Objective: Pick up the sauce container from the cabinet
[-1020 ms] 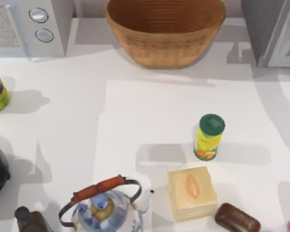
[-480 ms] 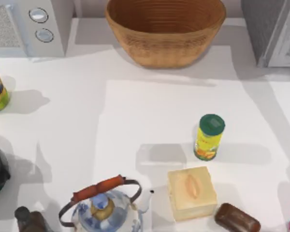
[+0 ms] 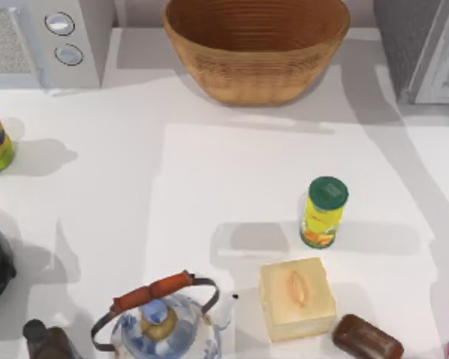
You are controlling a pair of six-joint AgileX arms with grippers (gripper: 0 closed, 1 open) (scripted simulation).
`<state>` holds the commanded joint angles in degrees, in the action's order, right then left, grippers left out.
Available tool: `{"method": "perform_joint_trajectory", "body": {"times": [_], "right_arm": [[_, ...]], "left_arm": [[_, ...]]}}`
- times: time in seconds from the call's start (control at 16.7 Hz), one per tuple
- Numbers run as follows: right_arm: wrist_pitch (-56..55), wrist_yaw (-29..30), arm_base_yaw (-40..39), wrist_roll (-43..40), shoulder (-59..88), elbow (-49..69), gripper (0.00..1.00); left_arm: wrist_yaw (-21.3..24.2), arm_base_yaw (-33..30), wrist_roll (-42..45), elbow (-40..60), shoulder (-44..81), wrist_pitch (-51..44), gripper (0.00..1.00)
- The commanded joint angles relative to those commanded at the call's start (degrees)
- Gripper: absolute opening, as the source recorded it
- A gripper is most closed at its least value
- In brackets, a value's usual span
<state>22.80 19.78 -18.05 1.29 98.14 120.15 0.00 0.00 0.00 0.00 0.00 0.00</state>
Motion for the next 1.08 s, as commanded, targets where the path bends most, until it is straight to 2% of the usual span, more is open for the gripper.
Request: {"method": "perform_joint_trajectory", "body": {"times": [0.18,0.72,1.08], "right_arm": [[0.55,-0.30,0.21,0.00,1.61,2.27,1.00],[5.99,-2.42,2.54,-0.10,15.95,22.35,1.00],[6.47,-2.61,2.74,-0.11,17.24,24.06,1.00]], "left_arm": [[0.00,0.00,0.00,0.00,0.00,0.00,1.00],[0.00,0.00,0.00,0.00,0.00,0.00,1.00],[0.00,0.00,0.00,0.00,0.00,0.00,1.00]]}}
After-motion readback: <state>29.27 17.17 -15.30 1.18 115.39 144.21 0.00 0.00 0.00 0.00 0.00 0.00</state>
